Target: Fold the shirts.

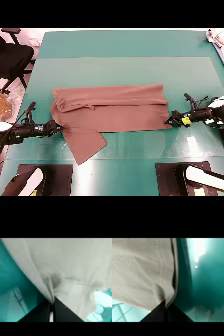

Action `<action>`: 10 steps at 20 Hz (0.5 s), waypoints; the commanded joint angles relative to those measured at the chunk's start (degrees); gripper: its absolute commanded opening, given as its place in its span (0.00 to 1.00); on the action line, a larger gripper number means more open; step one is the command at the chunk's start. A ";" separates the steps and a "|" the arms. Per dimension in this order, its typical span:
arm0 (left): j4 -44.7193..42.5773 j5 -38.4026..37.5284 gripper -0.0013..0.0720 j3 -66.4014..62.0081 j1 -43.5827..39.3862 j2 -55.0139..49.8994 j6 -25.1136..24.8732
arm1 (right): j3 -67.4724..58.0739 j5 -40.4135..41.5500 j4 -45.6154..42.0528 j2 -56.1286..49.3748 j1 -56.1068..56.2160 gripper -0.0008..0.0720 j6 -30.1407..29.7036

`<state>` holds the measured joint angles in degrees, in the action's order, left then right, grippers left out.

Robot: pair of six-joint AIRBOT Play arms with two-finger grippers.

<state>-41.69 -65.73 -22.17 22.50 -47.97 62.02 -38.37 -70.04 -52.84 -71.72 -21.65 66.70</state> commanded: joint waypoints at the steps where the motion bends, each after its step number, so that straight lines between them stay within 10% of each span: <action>1: 1.27 -8.33 0.05 -4.61 -0.02 0.31 -3.96 | -0.22 -3.50 4.85 6.71 0.26 0.03 -1.42; 10: 5.79 -11.63 0.05 -18.32 -0.02 6.40 -5.46 | -0.85 1.29 9.81 25.86 0.26 0.03 -1.11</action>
<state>-37.15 -77.41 -37.23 22.50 -44.38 56.88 -38.72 -71.90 -45.52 -50.11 -21.34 65.56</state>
